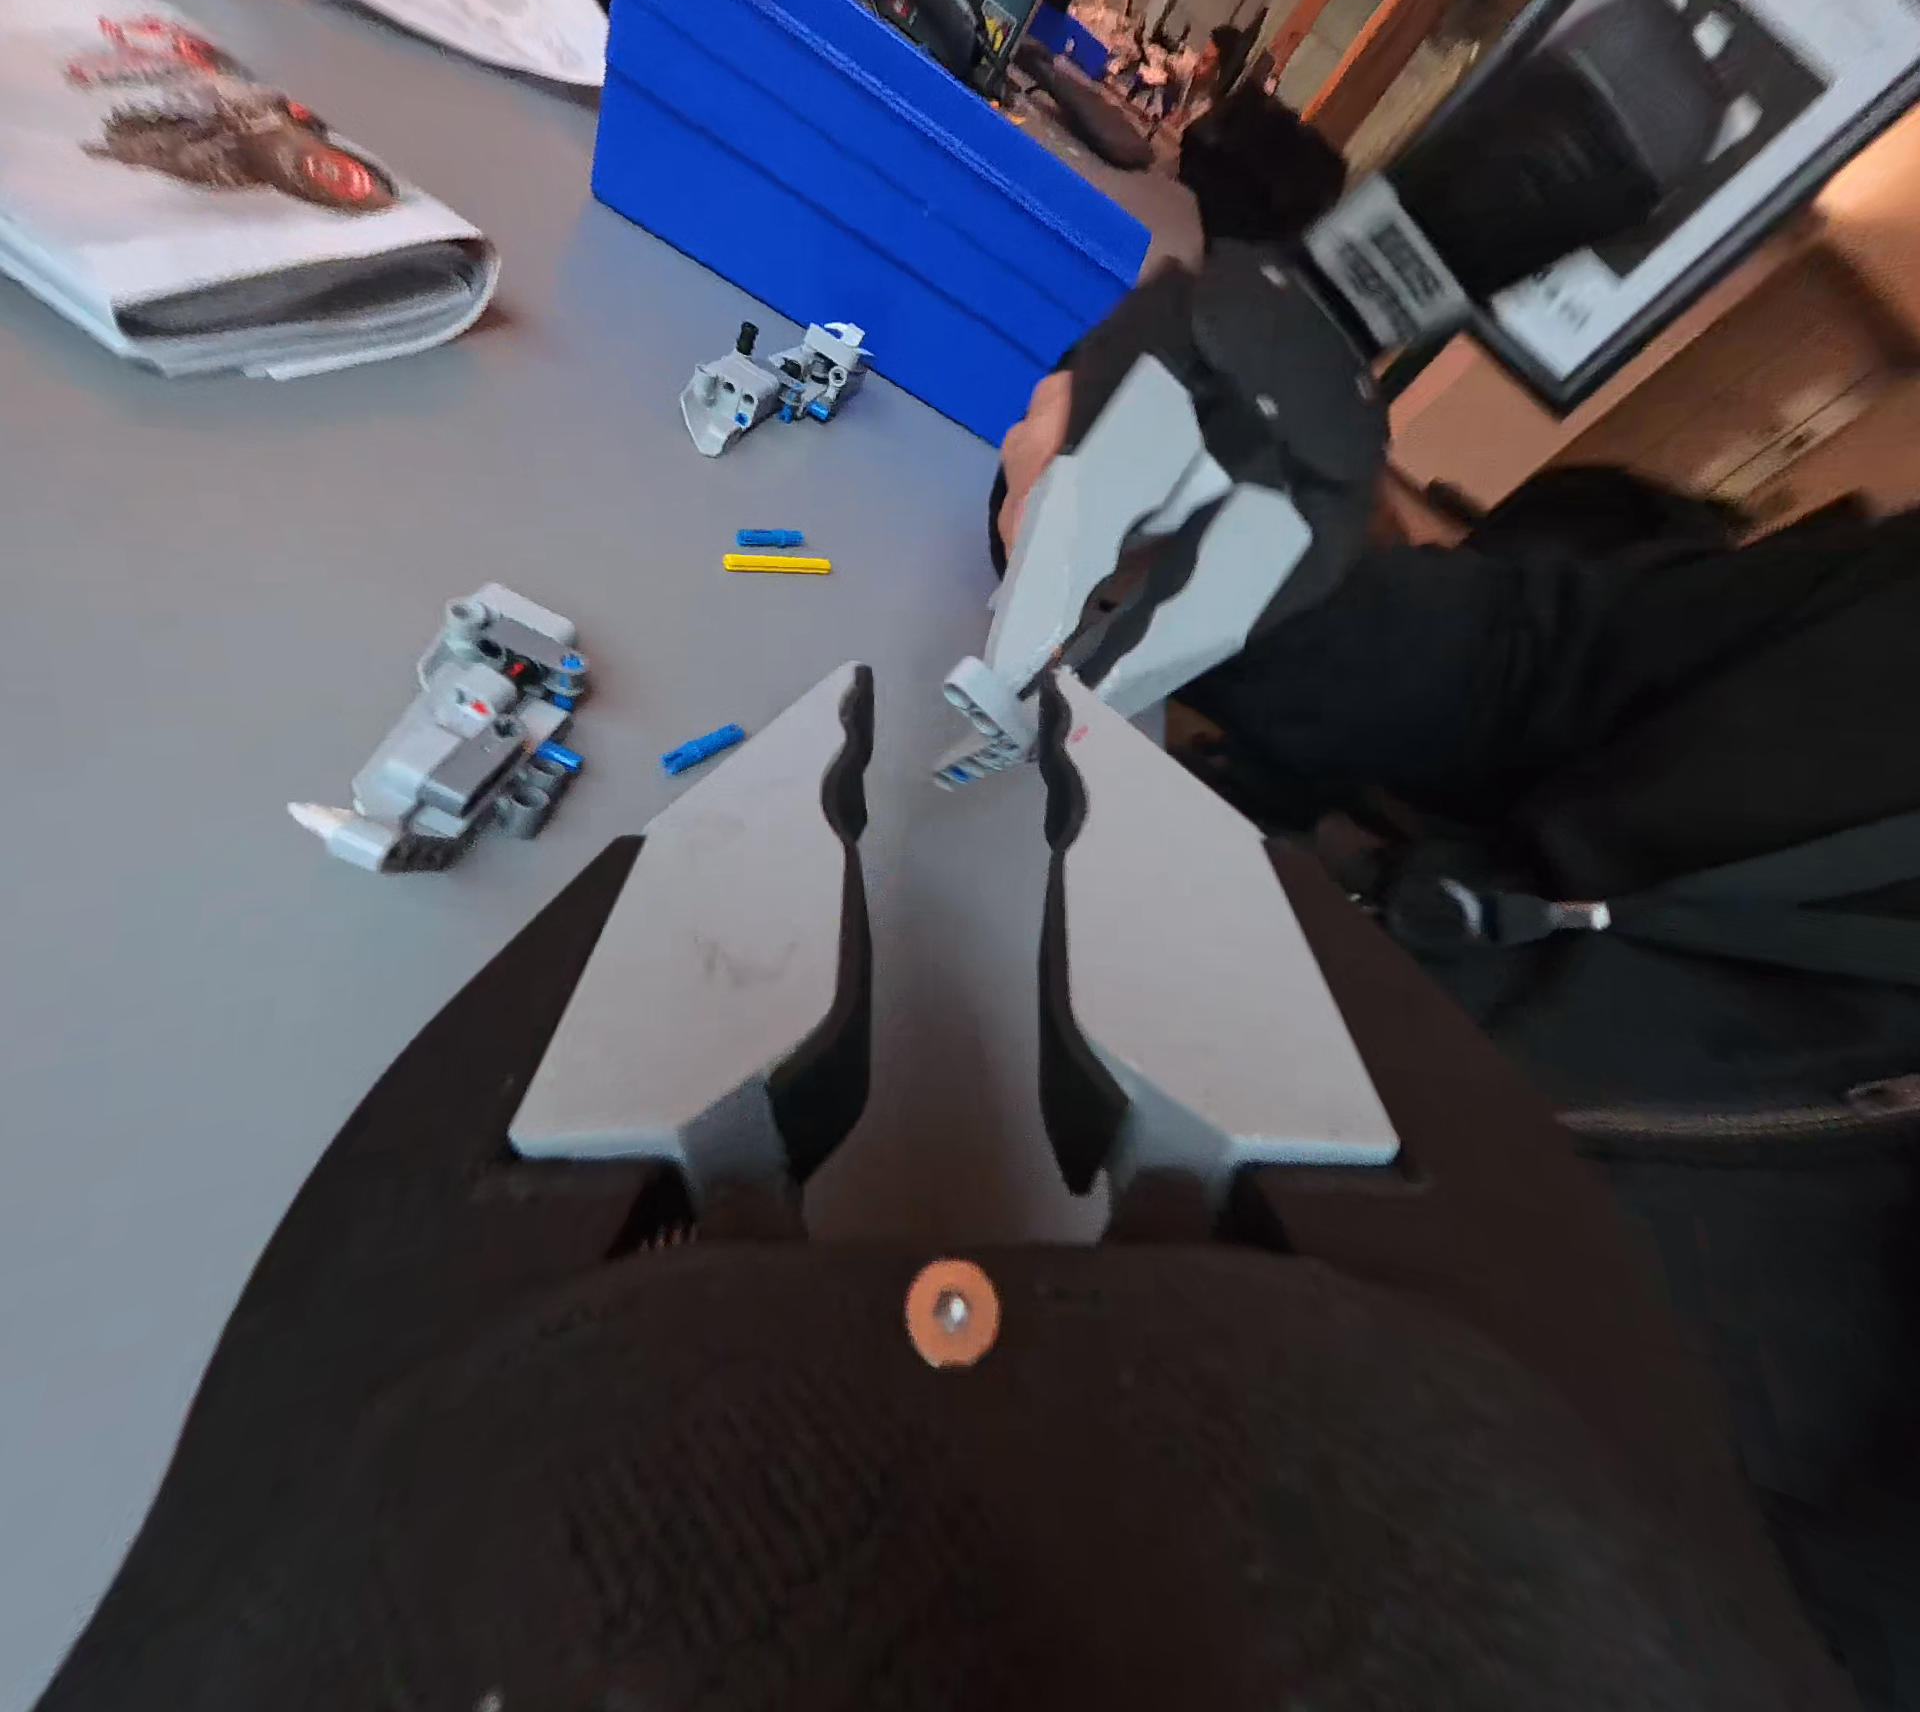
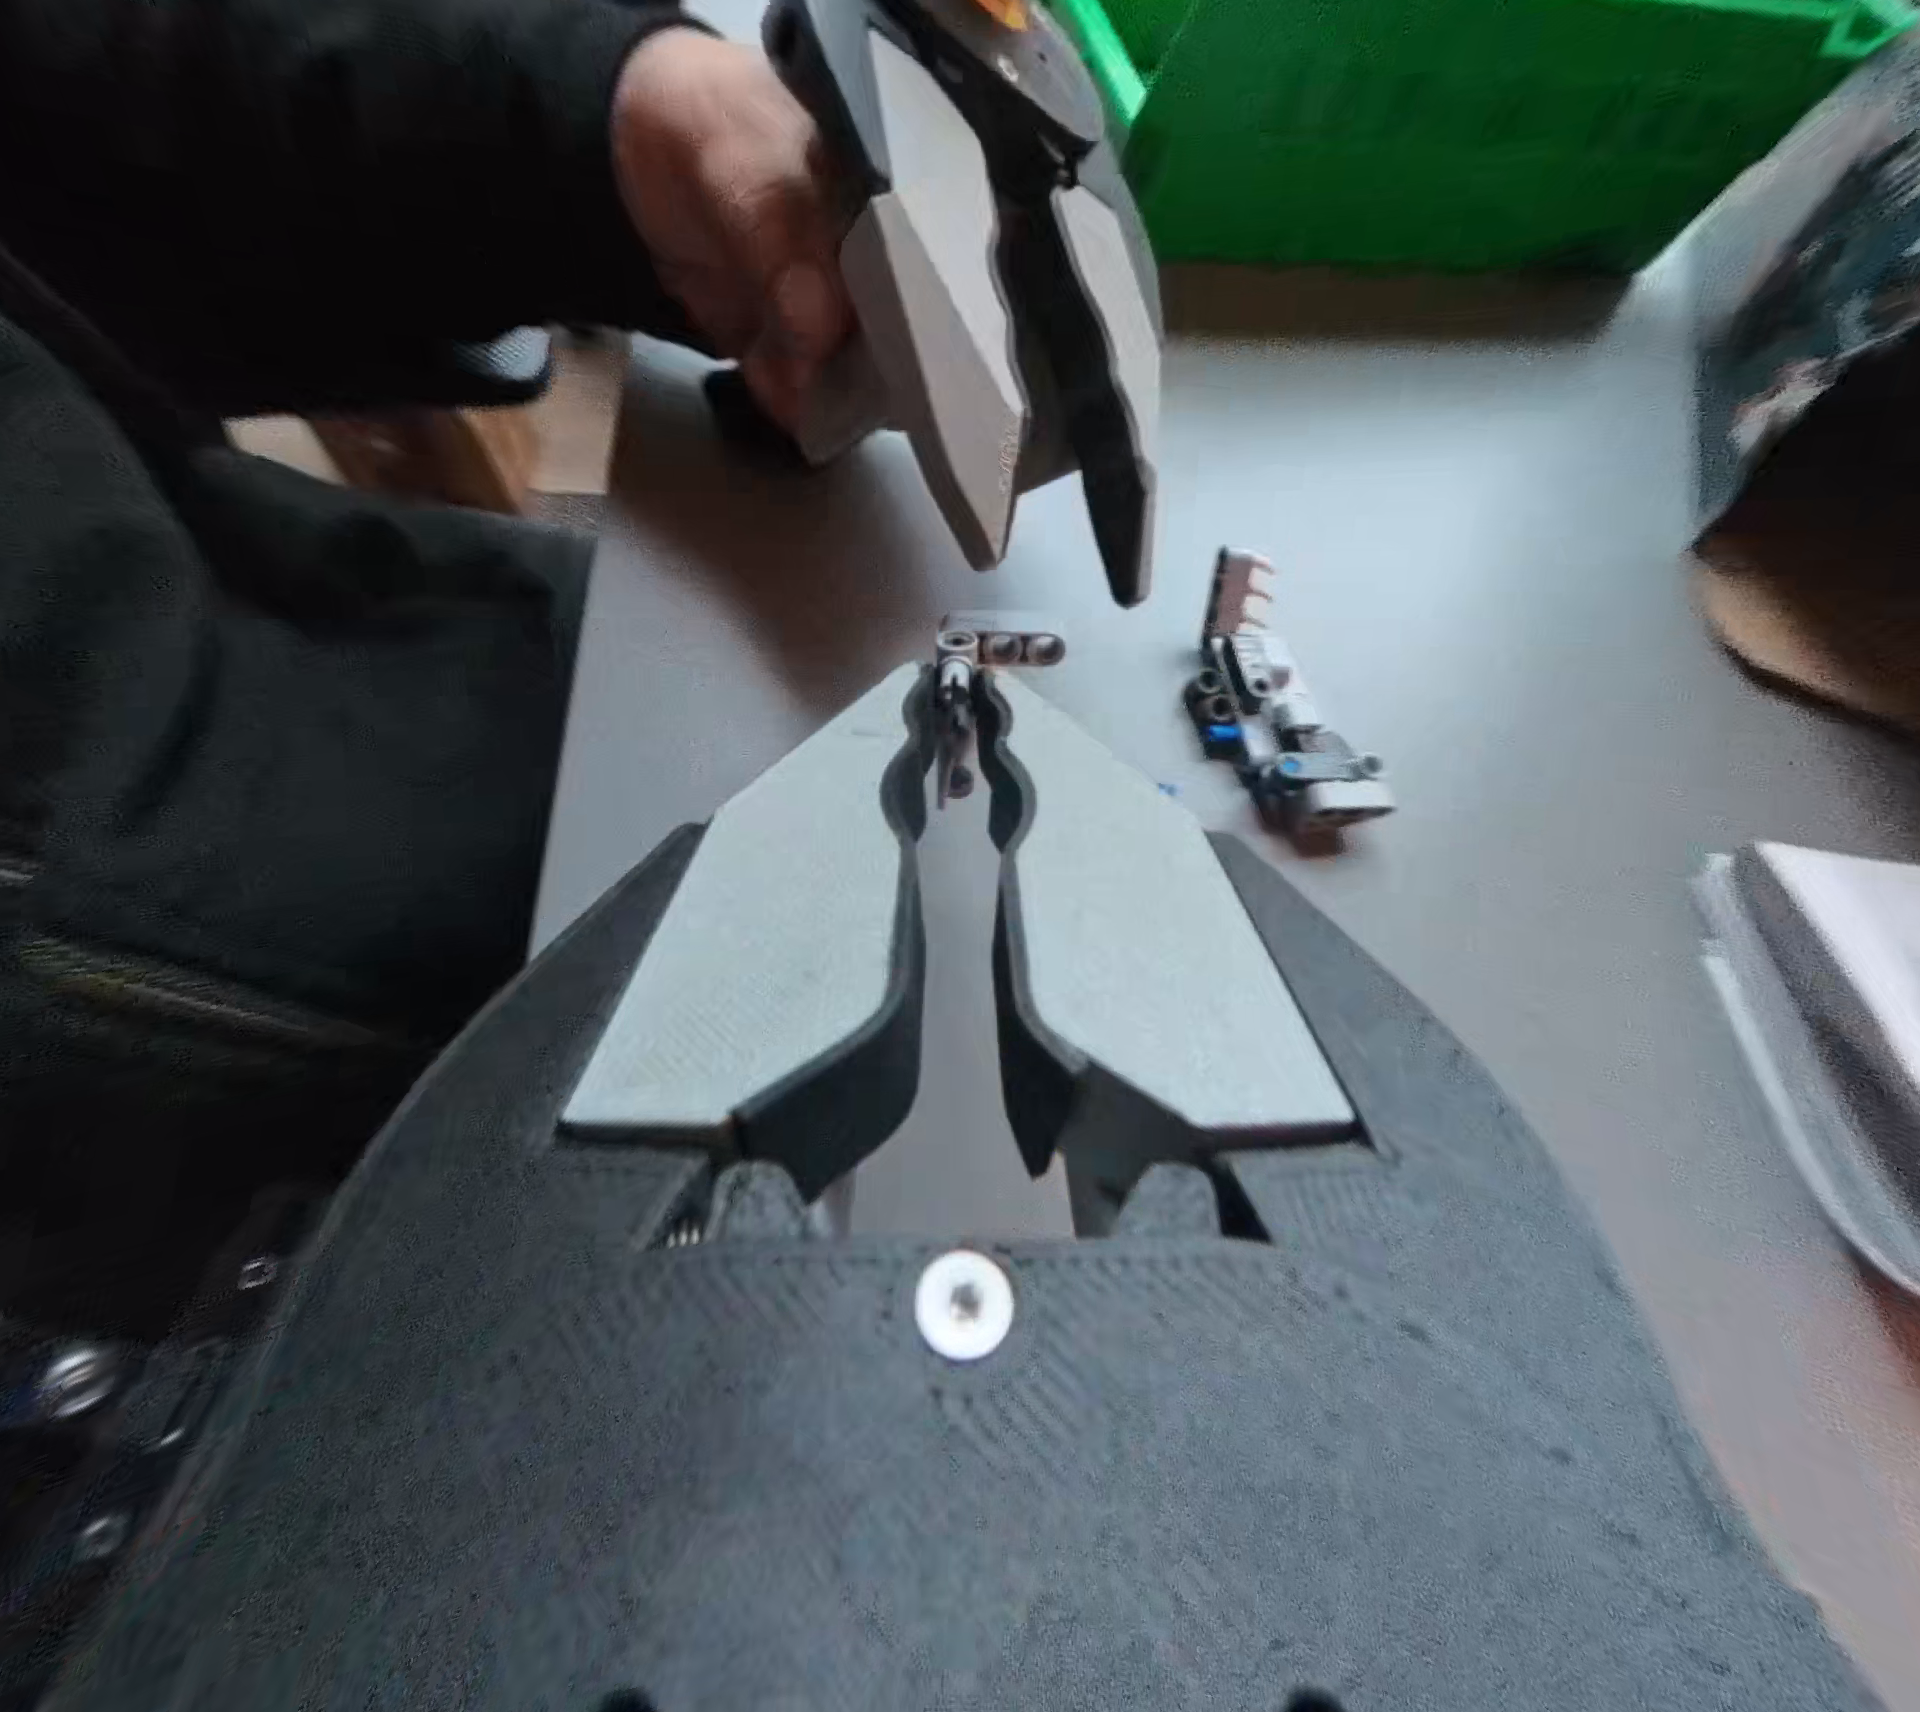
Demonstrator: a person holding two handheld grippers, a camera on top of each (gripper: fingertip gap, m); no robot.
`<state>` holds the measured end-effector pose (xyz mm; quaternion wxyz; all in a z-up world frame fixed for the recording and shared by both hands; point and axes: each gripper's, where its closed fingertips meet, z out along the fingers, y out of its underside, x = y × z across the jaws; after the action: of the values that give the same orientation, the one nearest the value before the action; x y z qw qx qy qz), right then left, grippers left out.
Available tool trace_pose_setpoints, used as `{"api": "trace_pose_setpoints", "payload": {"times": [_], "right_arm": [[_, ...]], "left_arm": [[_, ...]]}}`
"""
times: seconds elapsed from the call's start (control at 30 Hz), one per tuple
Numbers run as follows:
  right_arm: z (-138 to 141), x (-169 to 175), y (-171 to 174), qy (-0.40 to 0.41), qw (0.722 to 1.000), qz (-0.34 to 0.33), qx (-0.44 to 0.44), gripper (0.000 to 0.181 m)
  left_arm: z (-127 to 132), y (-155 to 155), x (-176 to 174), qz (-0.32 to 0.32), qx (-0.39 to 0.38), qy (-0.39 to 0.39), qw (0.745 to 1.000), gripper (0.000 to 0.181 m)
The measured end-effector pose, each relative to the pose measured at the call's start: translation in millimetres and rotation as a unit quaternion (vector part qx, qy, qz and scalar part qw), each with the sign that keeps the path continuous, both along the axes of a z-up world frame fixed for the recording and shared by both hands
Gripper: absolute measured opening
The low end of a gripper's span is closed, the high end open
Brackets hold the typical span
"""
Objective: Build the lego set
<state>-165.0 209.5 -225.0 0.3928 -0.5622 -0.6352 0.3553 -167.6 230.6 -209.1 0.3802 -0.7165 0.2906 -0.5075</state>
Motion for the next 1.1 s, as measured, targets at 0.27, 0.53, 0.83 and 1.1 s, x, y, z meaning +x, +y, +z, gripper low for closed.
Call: {"api": "trace_pose_setpoints", "payload": {"times": [0.27,0.53,0.83,1.1], "right_arm": [[31.7,12.4,-11.3,0.101,0.934,0.138,-0.314,0.004],[52.9,26.0,-6.9,0.154,0.876,0.196,-0.414,0.004],[41.0,19.7,-14.6,0.122,0.894,0.194,-0.384,0.004],[30.9,15.3,-15.9,0.093,0.925,0.172,-0.327,0.004]], "left_arm": [[9.1,-19.1,15.9,-0.054,0.128,0.040,0.990,0.038],[26.5,-24.5,21.4,-0.054,0.144,0.025,0.988,0.048],[11.2,-33.9,39.1,-0.065,0.139,0.079,0.985,0.045],[9.5,-28.1,31.6,-0.056,0.096,0.053,0.992,0.026]]}}
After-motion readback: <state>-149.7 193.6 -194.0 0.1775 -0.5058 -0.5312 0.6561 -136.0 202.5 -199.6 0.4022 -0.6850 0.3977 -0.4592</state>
